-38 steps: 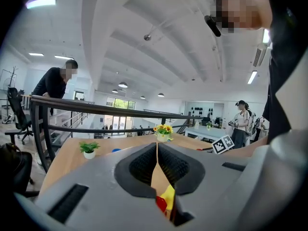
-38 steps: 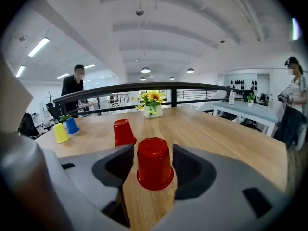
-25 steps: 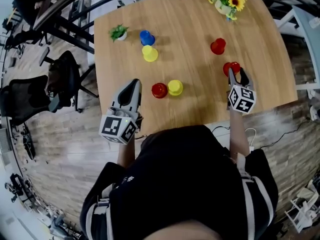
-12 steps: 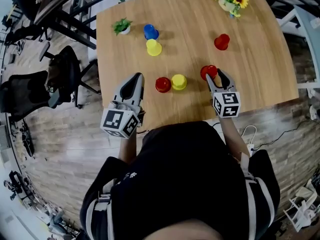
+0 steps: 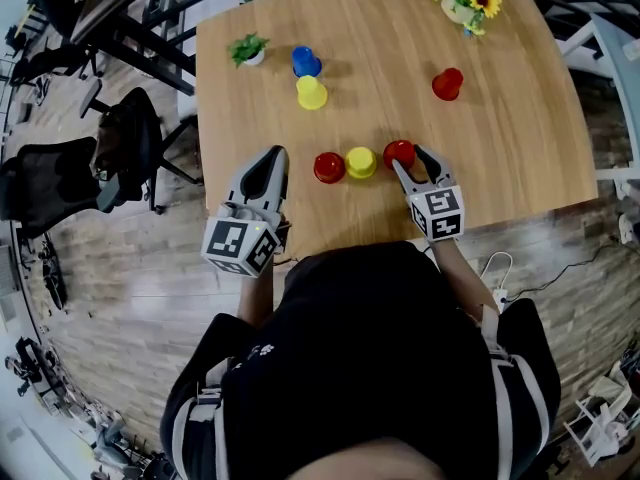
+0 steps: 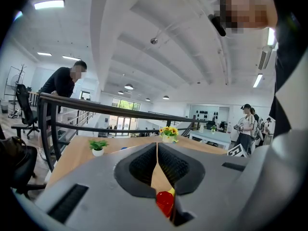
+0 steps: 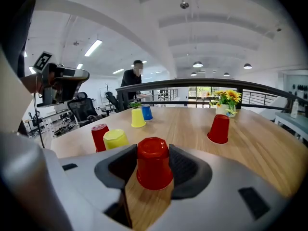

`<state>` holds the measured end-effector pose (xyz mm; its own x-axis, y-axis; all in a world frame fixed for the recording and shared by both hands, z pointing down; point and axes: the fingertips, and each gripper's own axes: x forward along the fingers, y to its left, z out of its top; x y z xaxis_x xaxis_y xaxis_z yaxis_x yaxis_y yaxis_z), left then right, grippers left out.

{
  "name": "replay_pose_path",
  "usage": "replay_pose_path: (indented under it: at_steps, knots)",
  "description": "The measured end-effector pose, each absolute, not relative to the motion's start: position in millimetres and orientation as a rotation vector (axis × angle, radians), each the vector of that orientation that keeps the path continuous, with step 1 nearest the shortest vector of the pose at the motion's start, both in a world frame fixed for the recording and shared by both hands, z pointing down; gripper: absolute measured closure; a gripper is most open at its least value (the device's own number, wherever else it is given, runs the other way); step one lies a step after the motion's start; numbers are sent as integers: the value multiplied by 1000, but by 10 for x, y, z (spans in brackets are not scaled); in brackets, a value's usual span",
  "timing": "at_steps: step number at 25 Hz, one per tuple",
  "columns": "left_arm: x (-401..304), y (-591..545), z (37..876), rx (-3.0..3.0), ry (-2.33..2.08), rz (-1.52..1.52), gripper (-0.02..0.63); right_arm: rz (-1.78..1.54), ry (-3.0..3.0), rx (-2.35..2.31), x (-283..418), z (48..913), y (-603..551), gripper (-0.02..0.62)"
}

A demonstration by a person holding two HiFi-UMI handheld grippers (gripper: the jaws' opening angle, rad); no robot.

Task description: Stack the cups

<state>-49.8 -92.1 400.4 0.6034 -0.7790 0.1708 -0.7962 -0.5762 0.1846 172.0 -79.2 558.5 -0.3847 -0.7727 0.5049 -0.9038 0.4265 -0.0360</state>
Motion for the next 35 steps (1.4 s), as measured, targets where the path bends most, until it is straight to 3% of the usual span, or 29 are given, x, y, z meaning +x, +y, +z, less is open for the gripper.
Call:
replay_pose_path:
  at_steps: [10, 16, 23, 29, 35]
  knots:
    - [-503, -892, 4039, 2576, -1308, 109, 588, 402, -2311, 1333, 1508, 5603, -787, 382]
    - [-514, -879, 4044, 2565, -1329, 116, 589, 393, -2421, 1385, 1614, 5270, -835, 344]
    - [-434, -886, 4036, 2562, -1341, 128, 589, 208, -2355, 1667, 2360, 4790, -1411, 344]
    - [-413, -821, 4049, 2521, -1403, 161, 588, 290, -2195, 1857, 3019, 4936, -1809, 342]
    - [-417, -752, 4086, 2450, -1489, 213, 588, 305, -2176, 1824, 3209, 5150, -2105, 325]
